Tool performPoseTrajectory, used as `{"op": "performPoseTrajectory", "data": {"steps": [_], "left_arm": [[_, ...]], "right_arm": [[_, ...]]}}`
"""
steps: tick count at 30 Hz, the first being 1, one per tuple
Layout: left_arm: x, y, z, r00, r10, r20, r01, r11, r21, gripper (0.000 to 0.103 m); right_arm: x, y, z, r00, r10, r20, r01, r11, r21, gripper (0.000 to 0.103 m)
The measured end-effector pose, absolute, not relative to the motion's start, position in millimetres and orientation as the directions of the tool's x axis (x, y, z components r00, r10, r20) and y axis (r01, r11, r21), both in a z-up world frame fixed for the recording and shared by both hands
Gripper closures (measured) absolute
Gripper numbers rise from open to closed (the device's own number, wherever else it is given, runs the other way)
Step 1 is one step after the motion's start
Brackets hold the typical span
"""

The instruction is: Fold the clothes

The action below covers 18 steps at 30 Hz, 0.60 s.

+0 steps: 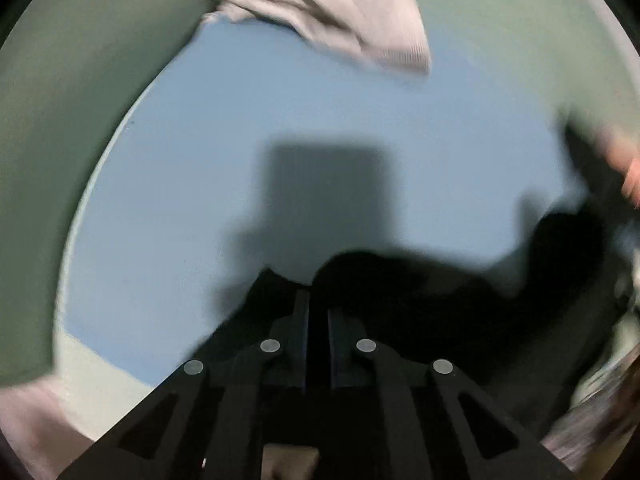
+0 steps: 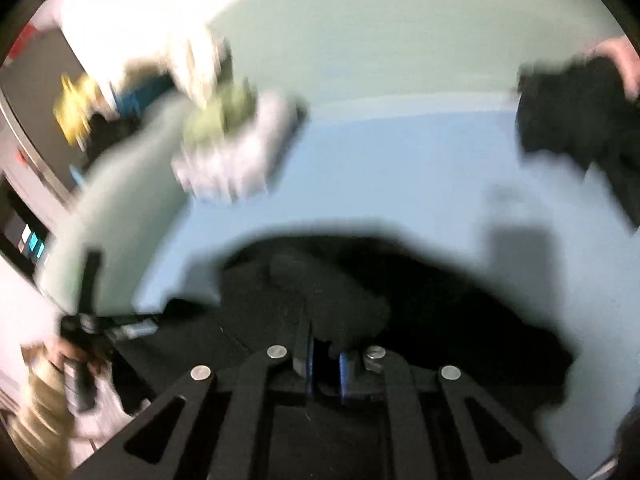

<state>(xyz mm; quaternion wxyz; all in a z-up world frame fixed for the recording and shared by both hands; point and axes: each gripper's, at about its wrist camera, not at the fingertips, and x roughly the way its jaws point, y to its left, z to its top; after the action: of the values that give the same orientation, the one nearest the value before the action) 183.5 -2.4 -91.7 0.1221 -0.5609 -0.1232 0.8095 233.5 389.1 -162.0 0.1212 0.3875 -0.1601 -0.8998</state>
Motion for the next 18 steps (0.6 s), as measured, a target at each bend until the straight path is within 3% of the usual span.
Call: {"op": "performPoseTrajectory", "data": {"steps": [4,8,10,11,15,18], "left_arm": [[166.5,-12.8,2.0,-0.542,0.414,-0.731,-0.075,-0.891,-0.449,0.096],[175.4,-2.9,118.6,-0.738,0.421,-0.528,-0.192,-0.880,-0.434,0.096],[179.9,-7.5,153.0,-0.776,0.424,-0.467,-0.215,-0.873,-0.437,0.096],[180.1,-9.0,148.8,-0.775,0.413,-0.478,-0.208,-0.882,-0.423,0.096],[179.8,-14.4,121.6,-0.763,0.356,-0.539,-0.175,-0.917,-0.358,0.096],[182.7,-23.1,71.0,-0.696,0.338,-0.634,-0.147,-0.931,-0.335,0.096]], "right_arm": [[225.7,400.5,-54.4,-0.822,-0.228,-0.521,0.091,-0.957,0.275,0.096],[247.9,397.9,69.4,-0.963,-0.141,-0.229,0.101,-0.979,0.179,0.096],[266.7,399.4,103.1,-0.985,-0.126,-0.117,0.105,-0.979,0.177,0.096],[275.7,400.0,112.7,-0.988,-0.129,-0.087,0.112,-0.978,0.178,0.096],[294.2,392.2,83.4,-0.975,-0.178,-0.136,0.159,-0.977,0.142,0.095],[298.9,392.1,0.7,-0.921,-0.231,-0.314,0.179,-0.966,0.186,0.095]]}}
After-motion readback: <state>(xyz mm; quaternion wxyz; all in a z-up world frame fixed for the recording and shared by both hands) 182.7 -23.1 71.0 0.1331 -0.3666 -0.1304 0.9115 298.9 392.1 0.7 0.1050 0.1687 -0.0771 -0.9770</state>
